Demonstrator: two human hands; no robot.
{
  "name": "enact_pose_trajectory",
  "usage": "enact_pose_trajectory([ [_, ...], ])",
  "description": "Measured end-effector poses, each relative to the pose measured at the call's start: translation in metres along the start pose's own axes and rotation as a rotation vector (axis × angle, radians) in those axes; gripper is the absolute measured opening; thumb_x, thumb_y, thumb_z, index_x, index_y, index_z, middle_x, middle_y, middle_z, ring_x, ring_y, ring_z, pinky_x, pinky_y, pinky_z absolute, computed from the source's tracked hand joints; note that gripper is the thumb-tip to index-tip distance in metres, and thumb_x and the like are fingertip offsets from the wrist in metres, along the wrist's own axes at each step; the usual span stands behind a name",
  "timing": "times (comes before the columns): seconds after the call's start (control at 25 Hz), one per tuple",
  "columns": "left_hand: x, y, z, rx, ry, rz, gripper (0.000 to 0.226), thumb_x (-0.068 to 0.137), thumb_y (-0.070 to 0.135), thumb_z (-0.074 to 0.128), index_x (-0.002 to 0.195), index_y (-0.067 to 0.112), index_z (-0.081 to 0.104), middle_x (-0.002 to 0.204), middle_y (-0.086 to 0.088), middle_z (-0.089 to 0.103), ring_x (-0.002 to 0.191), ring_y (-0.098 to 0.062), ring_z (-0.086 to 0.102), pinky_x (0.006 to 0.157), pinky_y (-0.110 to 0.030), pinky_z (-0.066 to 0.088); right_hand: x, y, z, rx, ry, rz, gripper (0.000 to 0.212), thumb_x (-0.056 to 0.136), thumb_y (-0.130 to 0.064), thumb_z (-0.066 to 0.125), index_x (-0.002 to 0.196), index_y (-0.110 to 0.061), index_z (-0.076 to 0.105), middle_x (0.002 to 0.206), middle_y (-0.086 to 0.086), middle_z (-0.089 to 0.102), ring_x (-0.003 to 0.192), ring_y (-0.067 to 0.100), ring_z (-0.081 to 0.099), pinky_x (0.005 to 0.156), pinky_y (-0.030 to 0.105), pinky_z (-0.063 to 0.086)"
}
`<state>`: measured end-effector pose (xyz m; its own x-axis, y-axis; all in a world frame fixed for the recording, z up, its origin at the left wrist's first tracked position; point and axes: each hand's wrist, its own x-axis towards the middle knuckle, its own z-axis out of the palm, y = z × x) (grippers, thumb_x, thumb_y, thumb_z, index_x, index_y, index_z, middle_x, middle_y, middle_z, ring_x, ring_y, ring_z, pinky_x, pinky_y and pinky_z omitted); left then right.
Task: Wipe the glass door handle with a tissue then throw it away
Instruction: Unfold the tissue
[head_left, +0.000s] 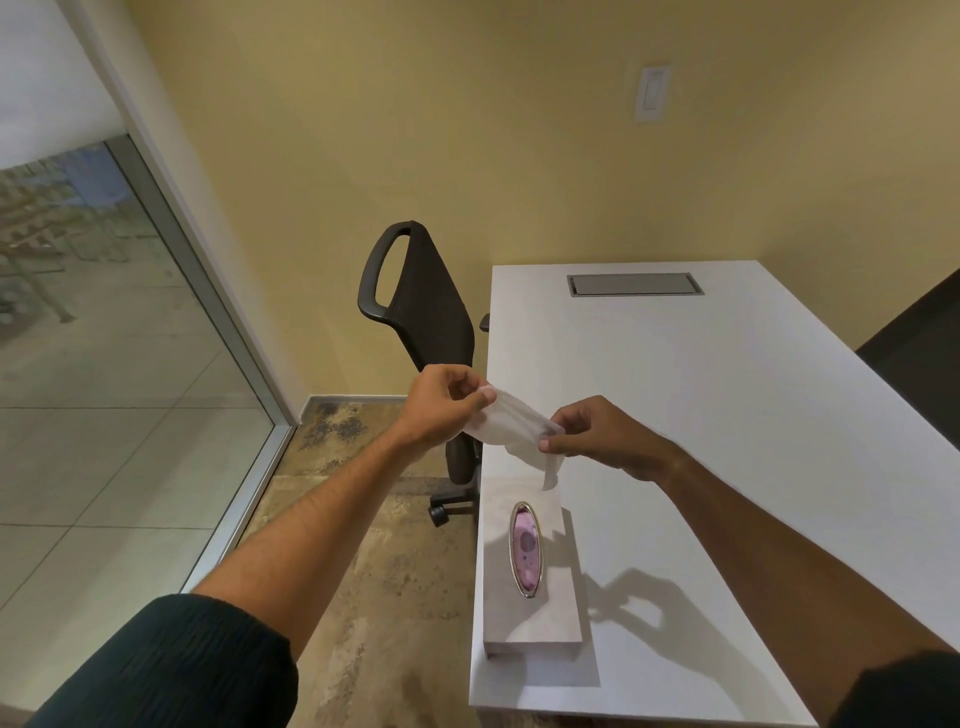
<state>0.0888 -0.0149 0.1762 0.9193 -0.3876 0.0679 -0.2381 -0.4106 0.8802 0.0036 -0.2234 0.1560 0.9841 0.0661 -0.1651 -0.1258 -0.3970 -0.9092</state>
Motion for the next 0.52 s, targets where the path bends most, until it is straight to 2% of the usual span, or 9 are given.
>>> enact_pose_trajectory([
  [0.12, 0.000, -0.002, -0.003, -0.034, 0.027, -0.018, 0.018, 0.093, 0.023, 0.069, 0.095, 0.006, 0.070, 0.092, -0.010, 0.068, 0.084, -0.022, 0.069, 0.075, -0.032, 0.062, -0.001, 0.000, 0.000, 0.123, 0.045, -0.014, 0.020, 0.090, -0.017, 0.068, 0.099, 0.001, 0.069, 0.095, 0.013, 0.069, 0.086, 0.023, 0.066, 0.081, 0.036, 0.057],
  [0.24, -0.001, -0.002, 0.002, -0.052, -0.001, -0.040, 0.016, 0.094, 0.024, 0.068, 0.095, 0.008, 0.070, 0.091, -0.007, 0.068, 0.086, -0.021, 0.068, 0.069, -0.024, 0.057, 0.000, -0.008, 0.006, 0.194, 0.025, 0.004, 0.021, 0.094, -0.025, 0.063, 0.098, -0.005, 0.068, 0.095, 0.010, 0.067, 0.083, 0.020, 0.065, 0.071, 0.029, 0.055],
  [0.32, -0.002, 0.000, 0.008, -0.066, 0.004, -0.045, 0.018, 0.093, 0.026, 0.070, 0.099, 0.009, 0.069, 0.095, -0.005, 0.068, 0.089, -0.021, 0.068, 0.068, -0.021, 0.054, 0.001, -0.011, 0.010, 0.231, 0.014, 0.005, 0.016, 0.094, -0.024, 0.062, 0.094, -0.008, 0.066, 0.095, 0.009, 0.066, 0.084, 0.020, 0.064, 0.069, 0.027, 0.054],
  [0.44, -0.006, 0.003, 0.015, 0.002, 0.159, -0.105, 0.031, 0.088, 0.036, 0.074, 0.106, 0.015, 0.061, 0.091, 0.007, 0.059, 0.082, -0.009, 0.058, 0.062, -0.016, 0.044, 0.001, -0.010, 0.010, 0.331, 0.053, 0.003, 0.012, 0.094, -0.020, 0.062, 0.092, -0.008, 0.064, 0.094, 0.009, 0.064, 0.086, 0.022, 0.064, 0.070, 0.030, 0.054],
  [0.52, -0.009, 0.001, 0.019, 0.019, 0.255, -0.167, 0.031, 0.087, 0.039, 0.075, 0.100, 0.015, 0.058, 0.085, 0.006, 0.056, 0.075, -0.008, 0.054, 0.061, -0.017, 0.040, 0.001, -0.007, 0.009, 0.362, 0.119, -0.003, 0.012, 0.094, -0.019, 0.062, 0.094, -0.007, 0.065, 0.094, 0.011, 0.064, 0.085, 0.023, 0.063, 0.068, 0.030, 0.053],
])
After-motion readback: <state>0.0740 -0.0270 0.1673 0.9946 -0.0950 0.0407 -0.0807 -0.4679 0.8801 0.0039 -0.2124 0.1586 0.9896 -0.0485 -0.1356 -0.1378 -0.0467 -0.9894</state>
